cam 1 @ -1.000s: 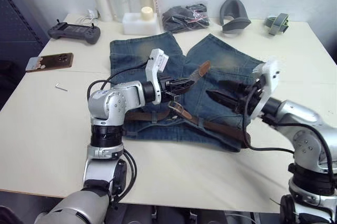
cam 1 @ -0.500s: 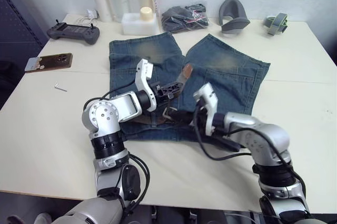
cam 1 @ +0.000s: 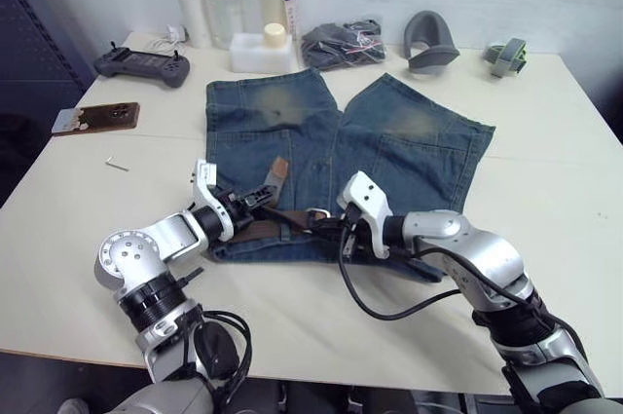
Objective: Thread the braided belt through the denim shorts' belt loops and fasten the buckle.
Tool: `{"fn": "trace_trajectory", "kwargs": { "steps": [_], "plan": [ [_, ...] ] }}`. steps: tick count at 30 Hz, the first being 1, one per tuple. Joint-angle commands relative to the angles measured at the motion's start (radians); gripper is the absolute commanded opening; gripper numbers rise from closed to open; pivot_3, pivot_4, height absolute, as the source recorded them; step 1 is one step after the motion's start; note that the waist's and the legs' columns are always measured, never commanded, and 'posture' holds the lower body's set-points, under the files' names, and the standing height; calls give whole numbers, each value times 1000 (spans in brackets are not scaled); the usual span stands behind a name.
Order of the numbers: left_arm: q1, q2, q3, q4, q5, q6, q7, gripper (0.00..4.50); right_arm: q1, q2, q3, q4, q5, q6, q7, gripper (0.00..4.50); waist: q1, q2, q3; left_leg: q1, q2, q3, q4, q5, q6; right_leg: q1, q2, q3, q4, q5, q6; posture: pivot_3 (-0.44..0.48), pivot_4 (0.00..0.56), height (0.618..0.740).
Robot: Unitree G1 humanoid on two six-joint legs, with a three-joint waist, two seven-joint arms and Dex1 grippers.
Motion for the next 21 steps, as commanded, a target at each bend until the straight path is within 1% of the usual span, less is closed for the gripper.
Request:
{"fn": "trace_trajectory", "kwargs": {
  "steps": [1, 6, 9, 11, 14, 21],
  "plan": [
    [51, 46, -17, -19, 23, -111, -2, 0, 38, -39, -1, 28, -19, 65, -3, 57, -5, 2, -1, 0, 0, 1, 0, -1, -1, 0, 0, 0, 0, 0, 0, 0, 150, 649],
    [78, 13, -52, -21, -4, -154, 10, 0, 1, -35, -131, -28, 73, 98, 18, 57, -4, 3, -1, 1, 1, 0, -2, 0, -2, -1, 0, 0, 1, 0, -1, 0, 150, 649],
    [94, 1, -61, -1, -16, -183, 15, 0, -18, -78, -174, -26, 73, 66, 51, 57, -2, 4, 0, 0, 1, 1, -2, 0, -2, -2, 0, 0, 0, 0, -1, 0, 150, 649],
    [100, -8, -62, 11, -24, -199, 26, 0, -20, -77, -184, -27, 88, 59, 67, 57, -2, 4, 0, 0, 1, 1, -2, 0, -1, -2, 0, 0, 0, 0, -1, 0, 150, 649],
    [103, -15, -63, 21, -41, -201, 38, 0, -15, -49, -164, -42, 100, 44, 82, 57, -2, 5, 0, 0, 1, 1, -3, 0, -1, -2, 0, 0, 0, 0, -1, 0, 150, 649],
    [108, -3, -83, 22, -79, -201, 52, 0, -19, 19, -135, 44, 60, -5, 63, 57, 1, 5, 0, -1, 0, 0, -4, 0, -1, -2, -1, -1, -1, 0, -1, 0, 150, 649]
  ]
}}
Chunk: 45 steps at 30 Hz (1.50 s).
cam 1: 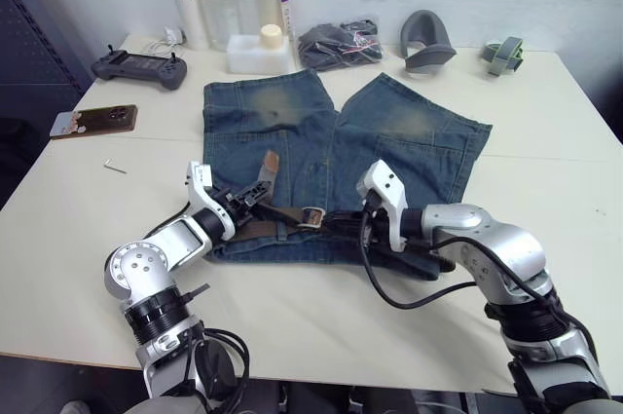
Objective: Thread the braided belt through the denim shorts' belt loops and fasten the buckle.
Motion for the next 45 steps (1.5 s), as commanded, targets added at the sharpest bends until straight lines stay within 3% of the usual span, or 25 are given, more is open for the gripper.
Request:
{"fn": "trace_trajectory", "kwargs": {
  "steps": [1, 15, 25, 33, 45],
  "plan": [
    [30, 11, -1, 26, -6, -1, 27, 0, -9, 24, 0, 18, -12, -32, -7, 57, 0, 0, 0, 0, 0, 0, 0, 0, 0, 0, 0, 0, 0, 0, 0, 0, 150, 649],
    [54, 36, -85, 45, -43, -32, 32, 0, -1, 118, 65, 108, -50, -71, 7, 57, -2, 1, 0, 0, 0, 0, -2, 0, 0, 0, 0, 0, -1, 0, 0, 0, 150, 649],
    [79, 16, -117, 33, -73, -66, 53, 0, -22, 114, 91, 210, -86, -109, 51, 57, -1, 4, -2, 1, 0, -1, -2, 0, 0, 1, 0, -1, -3, 0, 0, 0, 150, 649],
    [94, 27, -132, 35, -87, -88, 57, 0, -96, 92, -69, 152, 76, 16, 105, 57, 3, 6, -1, 0, -1, -1, -3, 0, 1, 1, -1, -1, -5, 0, 0, 0, 150, 649],
    [104, 59, -145, 44, -112, -107, 63, 0, -108, 88, -22, 171, 40, 8, 95, 57, 0, 7, 0, 0, -1, -1, -5, 0, 1, 1, -2, -2, -7, 0, 0, 0, 150, 649]
  ]
}}
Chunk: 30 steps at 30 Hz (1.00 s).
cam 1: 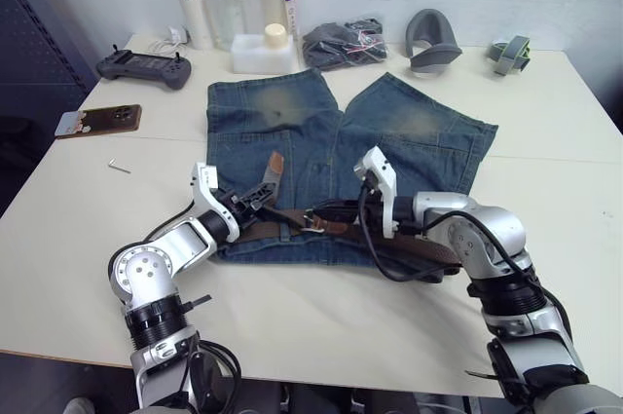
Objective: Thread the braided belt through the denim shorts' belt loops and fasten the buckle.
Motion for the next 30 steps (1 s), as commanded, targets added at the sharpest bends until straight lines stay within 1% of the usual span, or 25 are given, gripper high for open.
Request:
{"fn": "trace_trajectory", "kwargs": {
  "steps": [1, 6, 12, 23, 27, 30],
  "plan": [
    [36, 6, -11, 34, 2, 4, 19, 0, -6, 13, 19, -14, -6, -18, 3, 57, 0, 0, 0, 0, 0, 0, 0, 0, 0, 0, 0, 0, 0, 0, 0, 0, 150, 649],
    [42, 7, -13, 25, -9, 0, 27, 0, 9, 3, 81, 16, -75, -42, -16, 57, -1, 0, 0, 0, 0, 0, 0, 0, 0, 0, 0, 0, 0, 0, 0, 0, 150, 649],
    [49, 10, -14, 20, -22, -7, 38, 0, -9, 4, 89, 19, -91, -4, -42, 57, -2, 0, 0, 0, 0, -1, 0, 0, 0, 0, 0, 0, 0, 0, 0, 0, 150, 649],
    [72, -2, -29, 10, -43, -39, 55, 0, -36, -5, 168, -34, -100, 103, -34, 57, -2, 0, 0, 1, 0, -1, -2, 0, 0, 1, 0, 0, -2, 0, 0, 0, 150, 649],
    [88, -1, -32, 3, -54, -50, 62, 0, -45, -15, 186, -16, -125, 121, -47, 57, -3, 1, 0, 1, 0, -1, -3, 0, 0, 1, 0, -1, -3, 0, 0, 0, 150, 649],
    [98, -3, -33, -2, -64, -60, 70, 0, -71, 3, 189, 32, -134, 165, -77, 57, -4, 1, -1, 1, 0, -1, -3, 0, 0, 1, 0, -1, -3, 0, 0, 0, 150, 649]
  ]
}}
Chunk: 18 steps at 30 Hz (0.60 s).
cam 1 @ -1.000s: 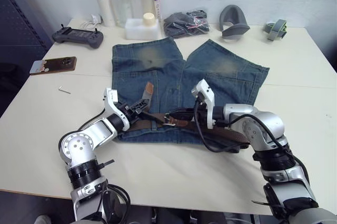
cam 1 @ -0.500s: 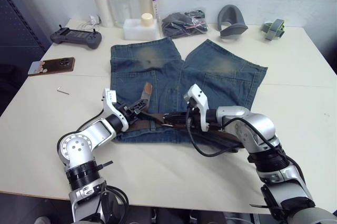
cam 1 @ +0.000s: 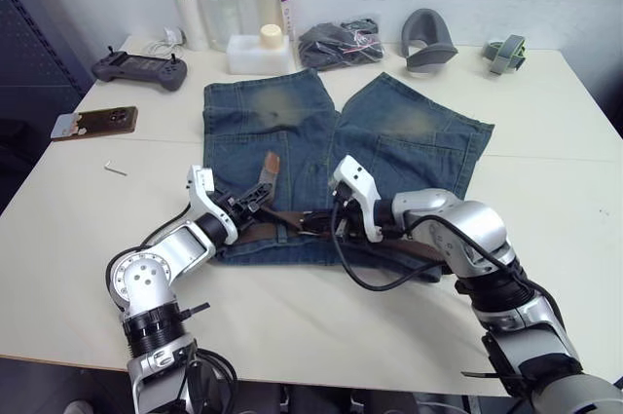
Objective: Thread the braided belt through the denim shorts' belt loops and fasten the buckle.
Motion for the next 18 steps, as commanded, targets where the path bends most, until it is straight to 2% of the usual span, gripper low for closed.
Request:
{"fn": "trace_trajectory", "kwargs": {
  "steps": [1, 6, 9, 12, 14, 18],
  "plan": [
    [48, -10, -9, 25, -1, 2, 29, 0, -2, 9, 44, 75, -30, 83, -34, 57, -1, 0, 0, 1, 0, 0, -1, 0, 0, 0, 0, 0, 0, 0, 0, 0, 150, 649],
    [66, -20, -22, 25, -10, -20, 36, 0, -43, -10, 152, 116, -72, 123, -12, 57, -2, 1, -2, 5, 0, 0, -4, 0, 0, 4, 0, 0, -3, 0, 0, 0, 150, 649],
    [72, -26, -28, 22, -16, -30, 42, 0, -57, -21, 223, 134, -103, 120, 0, 57, -2, 1, -5, 20, 0, 0, -15, -1, 2, 19, 0, -2, -13, 0, 0, 0, 150, 649],
    [77, -30, -32, 19, -21, -39, 46, 0, -63, -27, 294, 177, -157, 104, -7, 57, -2, 1, -5, 24, 0, -1, -18, -2, 1, 23, 0, -3, -16, 0, 0, 0, 150, 649],
    [79, -33, -34, 10, -33, -48, 38, 0, -64, -28, 321, 201, -185, 93, -8, 57, -2, -1, -9, 36, 0, -1, -26, -3, 0, 34, 1, -3, -23, 1, 1, 0, 150, 649],
    [83, -45, -35, -24, -83, -53, 25, 0, -65, -29, 376, 258, -249, 61, -21, 57, -2, -2, -11, 52, 0, -1, -37, -6, -8, 50, 1, -6, -33, 2, 2, 0, 150, 649]
  ]
}}
